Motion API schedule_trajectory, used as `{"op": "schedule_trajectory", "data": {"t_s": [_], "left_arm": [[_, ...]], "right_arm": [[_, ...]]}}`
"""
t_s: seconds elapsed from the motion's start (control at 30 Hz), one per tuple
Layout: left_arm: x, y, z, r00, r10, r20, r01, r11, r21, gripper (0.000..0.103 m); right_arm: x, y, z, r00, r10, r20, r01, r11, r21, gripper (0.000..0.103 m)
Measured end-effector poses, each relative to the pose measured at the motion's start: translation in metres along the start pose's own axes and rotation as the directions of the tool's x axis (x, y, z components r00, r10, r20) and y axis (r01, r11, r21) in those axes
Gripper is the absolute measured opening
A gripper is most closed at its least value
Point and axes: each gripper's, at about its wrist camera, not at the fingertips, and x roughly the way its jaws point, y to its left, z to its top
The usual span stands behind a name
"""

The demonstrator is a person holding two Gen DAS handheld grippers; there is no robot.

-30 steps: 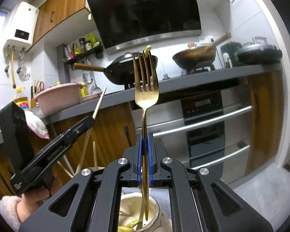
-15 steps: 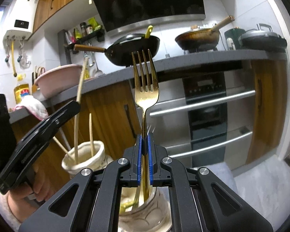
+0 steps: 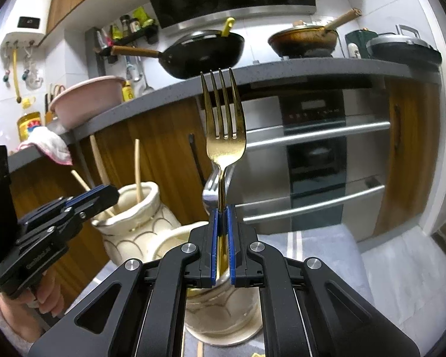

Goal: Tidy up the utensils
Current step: 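Lower the chopstick and fork into the holder and open both tools, then move both open tools back over the remaining utensils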

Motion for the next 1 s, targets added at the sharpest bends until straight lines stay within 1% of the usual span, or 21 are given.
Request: {"op": "schedule_trajectory", "data": {"t_s": [0.1,0.2,0.27,0.3,0.43,0.5,0.57,0.67,0.73,0.77,0.8,0.83,0.87,0.9,0.97,1.0], "left_arm": [[0.001,0.000,-0.002,1.000,-0.009,-0.006,0.009,1.000,-0.004,0.006],[0.001,0.000,-0.002,1.000,-0.014,-0.008,0.014,1.000,-0.006,0.009],[-0.001,0.000,-0.001,1.000,-0.014,-0.005,0.014,1.000,-0.008,0.016],[-0.001,0.001,-0.001,1.000,-0.012,-0.002,0.012,1.000,-0.010,0.018],[-0.003,0.001,0.000,1.000,-0.005,0.004,0.005,1.000,-0.010,0.020],[-0.003,0.000,-0.001,1.000,0.003,0.004,-0.003,1.000,-0.008,0.021],[-0.003,0.000,-0.002,1.000,0.010,0.006,-0.010,1.000,-0.005,0.030],[-0.006,-0.002,-0.001,1.000,0.018,0.023,-0.018,1.000,0.000,0.037],[-0.008,-0.002,0.000,0.999,0.026,0.031,-0.026,1.000,0.000,0.041],[-0.009,-0.002,0.000,0.999,0.029,0.033,-0.029,1.000,-0.002,0.044],[-0.010,-0.002,0.000,0.999,0.032,0.038,-0.032,0.999,-0.006,0.046],[-0.011,-0.001,0.000,0.999,0.035,0.041,-0.034,0.999,-0.009,0.052],[-0.012,-0.001,0.000,0.998,0.041,0.049,-0.041,0.999,-0.012,0.057],[-0.014,-0.001,0.001,0.997,0.048,0.058,-0.047,0.999,-0.017,0.060],[-0.018,0.000,0.001,0.996,0.055,0.072,-0.053,0.998,-0.029,0.071],[-0.020,0.001,0.002,0.995,0.059,0.081,-0.056,0.998,-0.035,0.073]], "right_arm": [[0.000,-0.001,0.000,1.000,-0.001,-0.004,0.001,1.000,0.004,0.007],[0.000,-0.001,0.000,1.000,-0.006,-0.005,0.006,1.000,0.002,0.007],[0.000,-0.002,0.000,1.000,-0.011,-0.006,0.011,1.000,0.002,0.008],[0.000,-0.002,0.000,1.000,-0.013,-0.005,0.013,1.000,0.001,0.010],[-0.003,-0.003,0.000,1.000,-0.012,0.008,0.012,1.000,0.008,0.025],[-0.004,-0.003,0.000,1.000,-0.013,0.012,0.013,1.000,0.007,0.028],[-0.005,-0.004,0.000,1.000,-0.015,0.016,0.015,1.000,0.008,0.032],[-0.007,-0.005,0.001,1.000,-0.015,0.023,0.015,1.000,0.012,0.042],[-0.009,-0.006,0.002,0.999,-0.014,0.031,0.013,1.000,0.018,0.053],[-0.011,-0.007,0.002,0.999,-0.011,0.035,0.011,1.000,0.022,0.055],[-0.013,-0.008,0.003,0.999,-0.009,0.043,0.008,1.000,0.028,0.062],[-0.015,-0.008,0.004,0.999,-0.008,0.050,0.007,0.999,0.031,0.071],[-0.017,-0.009,0.004,0.998,-0.005,0.063,0.003,0.999,0.037,0.076],[-0.019,-0.010,0.005,0.998,-0.001,0.070,-0.002,0.999,0.041,0.082],[-0.022,-0.012,0.007,0.997,0.004,0.083,-0.008,0.999,0.051,0.086],[-0.023,-0.013,0.007,0.996,0.000,0.091,-0.005,0.998,0.056,0.089]]}}
